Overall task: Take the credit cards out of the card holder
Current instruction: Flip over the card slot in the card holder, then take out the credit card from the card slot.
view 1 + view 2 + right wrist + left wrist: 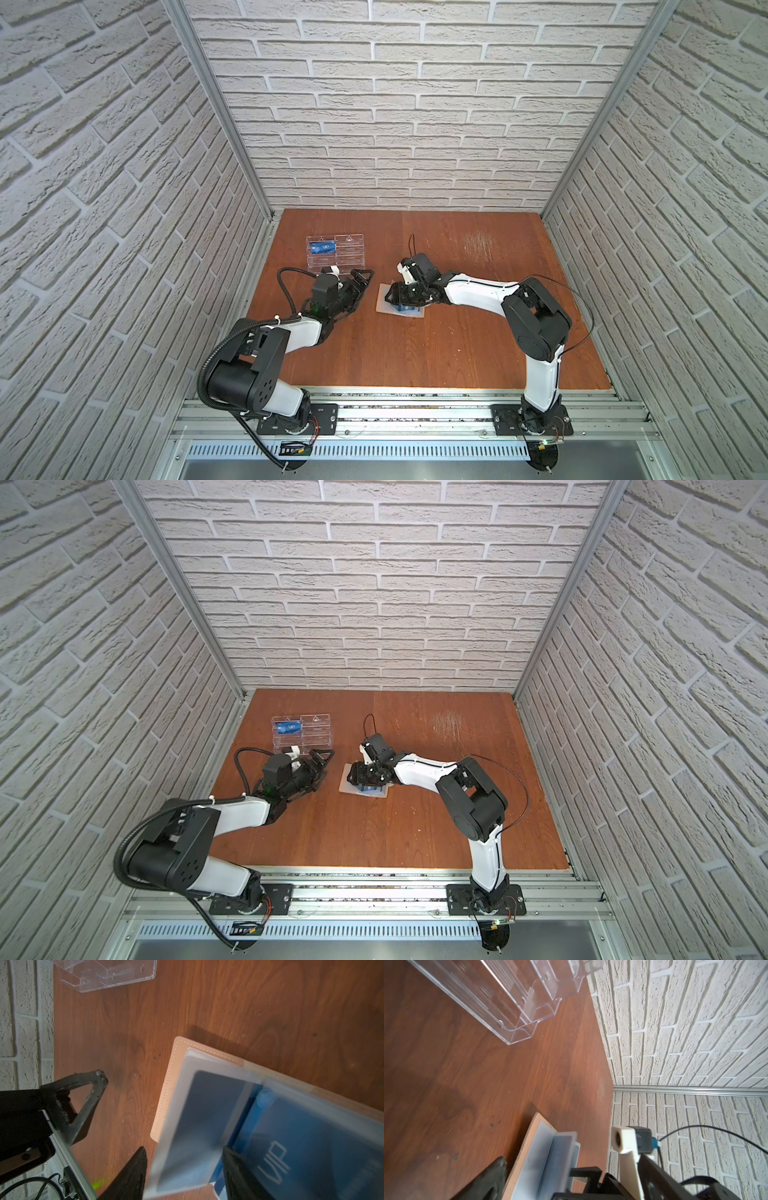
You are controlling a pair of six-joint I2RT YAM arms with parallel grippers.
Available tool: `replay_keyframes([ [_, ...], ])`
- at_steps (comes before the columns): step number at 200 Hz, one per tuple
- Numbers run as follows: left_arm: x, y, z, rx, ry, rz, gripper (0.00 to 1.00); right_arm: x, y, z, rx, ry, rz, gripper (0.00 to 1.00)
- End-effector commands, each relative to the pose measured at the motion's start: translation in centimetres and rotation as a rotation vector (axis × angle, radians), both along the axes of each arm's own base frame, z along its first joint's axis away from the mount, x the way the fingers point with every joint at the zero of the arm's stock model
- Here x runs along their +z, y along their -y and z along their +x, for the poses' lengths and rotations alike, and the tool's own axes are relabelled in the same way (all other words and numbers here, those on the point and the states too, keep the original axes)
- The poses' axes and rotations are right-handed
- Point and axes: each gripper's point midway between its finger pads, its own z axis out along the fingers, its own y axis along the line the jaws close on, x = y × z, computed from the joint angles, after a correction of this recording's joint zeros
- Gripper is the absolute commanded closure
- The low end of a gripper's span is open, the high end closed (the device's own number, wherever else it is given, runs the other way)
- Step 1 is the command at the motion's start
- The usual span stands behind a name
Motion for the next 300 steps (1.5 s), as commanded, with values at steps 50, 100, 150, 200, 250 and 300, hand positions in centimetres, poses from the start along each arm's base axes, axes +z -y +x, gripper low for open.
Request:
replay_keyframes([
  [50, 0.8, -0.2, -0.5, -0.024, 0.01, 0.02, 0.02, 3.6, -1.2, 0.2, 0.017, 0.055, 0.105, 0.4],
  [100, 2.1, 1.7, 0.1, -0.066, 0.026, 0.02, 0.02, 3.6, 2.0, -0.2, -0.032, 0.058, 0.077, 0.4],
  [150, 2.8, 5.5, 1.3, -0.129, 0.036, -0.008, 0.02, 1.9, 3.3, -0.5, -0.048, 0.038, 0.038, 0.42],
  [200, 1.0, 8.1, 1.9, -0.168, 0.005, -0.026, 0.02, 0.0, 5.5, -0.5, -0.08, 0.004, 0.022, 0.46],
  [250, -1.2, 9.3, 2.0, -0.187, -0.03, -0.05, 0.02, -1.0, 6.7, -0.9, -0.094, -0.011, 0.026, 0.51],
  [300, -2.2, 10.1, 1.6, -0.204, -0.044, -0.046, 0.02, -1.5, 7.8, -1.3, -0.111, -0.016, 0.029, 0.52],
])
